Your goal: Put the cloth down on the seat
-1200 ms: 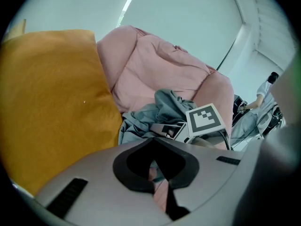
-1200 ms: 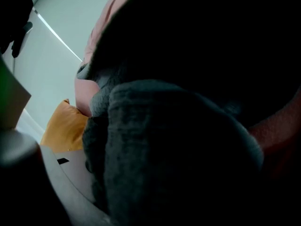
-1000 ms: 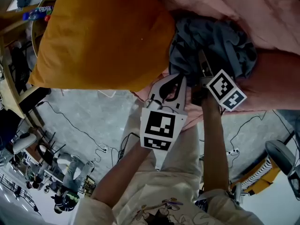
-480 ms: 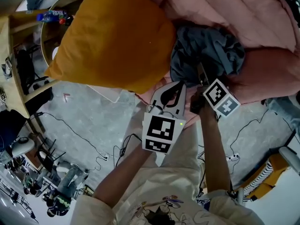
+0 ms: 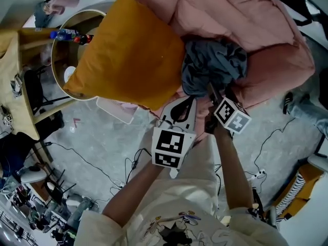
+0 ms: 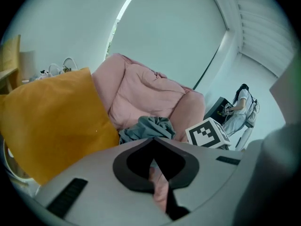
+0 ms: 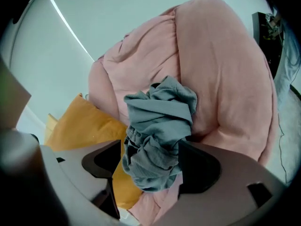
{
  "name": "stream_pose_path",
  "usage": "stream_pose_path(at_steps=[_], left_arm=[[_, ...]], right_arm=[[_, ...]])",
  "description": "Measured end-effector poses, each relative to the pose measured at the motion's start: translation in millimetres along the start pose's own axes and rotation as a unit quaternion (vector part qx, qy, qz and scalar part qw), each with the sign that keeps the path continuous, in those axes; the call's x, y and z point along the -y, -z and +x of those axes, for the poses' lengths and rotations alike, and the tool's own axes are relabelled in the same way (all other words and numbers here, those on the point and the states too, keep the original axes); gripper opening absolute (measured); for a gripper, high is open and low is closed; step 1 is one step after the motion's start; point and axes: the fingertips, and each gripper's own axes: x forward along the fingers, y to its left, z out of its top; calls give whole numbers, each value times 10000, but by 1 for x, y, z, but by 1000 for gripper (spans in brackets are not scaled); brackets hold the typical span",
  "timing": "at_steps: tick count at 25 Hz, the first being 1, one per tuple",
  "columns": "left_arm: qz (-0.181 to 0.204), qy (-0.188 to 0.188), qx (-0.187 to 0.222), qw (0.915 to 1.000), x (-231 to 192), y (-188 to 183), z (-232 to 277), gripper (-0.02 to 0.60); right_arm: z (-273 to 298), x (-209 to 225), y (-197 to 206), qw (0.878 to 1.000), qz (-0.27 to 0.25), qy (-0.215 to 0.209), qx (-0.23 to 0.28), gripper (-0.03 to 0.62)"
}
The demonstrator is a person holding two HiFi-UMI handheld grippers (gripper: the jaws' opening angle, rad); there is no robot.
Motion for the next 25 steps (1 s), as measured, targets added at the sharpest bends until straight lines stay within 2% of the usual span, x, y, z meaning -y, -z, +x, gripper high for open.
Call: stream_pose_path(at_steps=[7, 11, 16, 25], left_arm=[[119, 85, 33, 9999, 7, -9, -24, 4], [169, 168, 52, 9997, 9, -17, -43, 4], [56, 99, 148, 9998, 5, -26, -67, 4], [-85, 133, 339, 9993, 3, -50, -127, 3]], right_arm=[[-36, -32, -6, 9996, -104, -229, 161, 376], [-62, -59, -9, 9977, -72, -614, 270, 368], [-100, -84, -14, 9961, -312, -644, 523, 228], [-164, -129, -5, 9939, -371, -618, 830, 143]])
